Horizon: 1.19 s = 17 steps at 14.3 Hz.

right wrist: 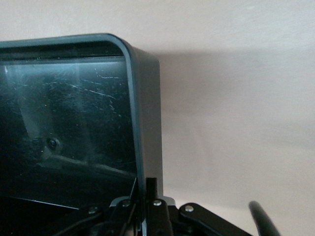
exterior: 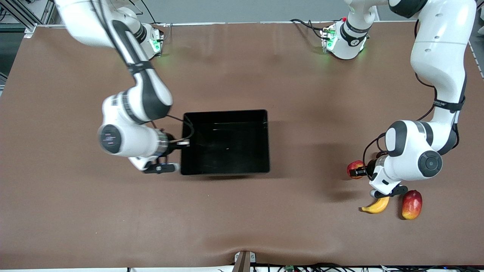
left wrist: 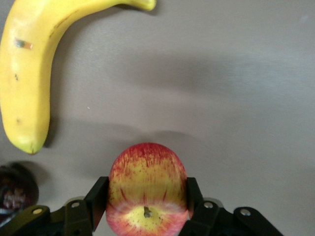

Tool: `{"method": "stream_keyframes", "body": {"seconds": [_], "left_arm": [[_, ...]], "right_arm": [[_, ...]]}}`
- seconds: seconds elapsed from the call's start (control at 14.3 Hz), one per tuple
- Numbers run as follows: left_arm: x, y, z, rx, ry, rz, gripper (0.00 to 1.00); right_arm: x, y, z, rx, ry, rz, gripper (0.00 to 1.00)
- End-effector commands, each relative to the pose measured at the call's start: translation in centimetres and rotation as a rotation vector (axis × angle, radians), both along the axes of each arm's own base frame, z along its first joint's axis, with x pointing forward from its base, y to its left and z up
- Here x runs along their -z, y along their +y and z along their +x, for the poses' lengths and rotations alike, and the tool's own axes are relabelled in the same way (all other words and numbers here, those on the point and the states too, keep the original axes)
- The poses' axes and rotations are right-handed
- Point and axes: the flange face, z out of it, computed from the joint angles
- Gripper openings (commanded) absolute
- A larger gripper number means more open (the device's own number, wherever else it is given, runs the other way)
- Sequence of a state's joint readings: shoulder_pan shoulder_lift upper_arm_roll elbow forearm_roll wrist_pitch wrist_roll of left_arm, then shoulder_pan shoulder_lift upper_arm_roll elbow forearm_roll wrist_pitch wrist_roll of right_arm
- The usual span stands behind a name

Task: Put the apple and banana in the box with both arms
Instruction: 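Carry the apple with the left gripper while the right gripper retracts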

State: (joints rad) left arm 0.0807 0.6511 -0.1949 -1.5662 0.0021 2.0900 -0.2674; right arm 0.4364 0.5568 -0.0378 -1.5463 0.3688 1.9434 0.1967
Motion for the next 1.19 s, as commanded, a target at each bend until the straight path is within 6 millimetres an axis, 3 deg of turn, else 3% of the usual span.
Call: {"method": "stream_keyframes", "body": {"seconds": [0.0, 0.21, 0.42, 0.49, 0.56, 0.63, 0.91, 1.12], "left_arm": [[-5.3, -2.9, -1.2, -0.028, 0.015, -0.012, 0.0], [-9.3, -6.6, -3.1, -0.027, 0.06, -0.012, 0.0], [-11.7, -11.1, -4.7, -0.013, 0.067, -0.016, 0.0], [-12.3, -12.6, -5.3, -0.001, 0.07, -0.024, 0.0], [-12.9, -14.2, -5.9, 0.01, 0.072, -0.031, 0.0], [-14.0, -15.6, -6.4, 0.012, 0.063, -0.034, 0.0], [-15.1, -23.3, -10.0, 0.042, 0.081, -0.055, 0.0], [-13.0, -29.8, -13.2, 0.077, 0.066, 0.02, 0.0]], "right_arm": [[3.2, 2.8, -0.5, -0.005, -0.009, -0.005, 0.0], [5.8, 6.1, -1.8, 0.018, -0.018, -0.026, 0.0], [6.0, 8.3, -3.1, 0.047, -0.003, -0.043, 0.0], [6.2, 8.9, -3.5, 0.097, 0.012, -0.06, 0.4], [5.9, 8.6, -3.2, 0.139, 0.017, -0.07, 0.99], [5.1, 7.9, -2.5, 0.138, 0.005, -0.074, 1.0], [-2.8, 2.2, 2.9, 0.147, -0.047, -0.125, 1.0], [-5.7, -3.5, 5.7, 0.177, -0.066, -0.182, 1.0]]}}
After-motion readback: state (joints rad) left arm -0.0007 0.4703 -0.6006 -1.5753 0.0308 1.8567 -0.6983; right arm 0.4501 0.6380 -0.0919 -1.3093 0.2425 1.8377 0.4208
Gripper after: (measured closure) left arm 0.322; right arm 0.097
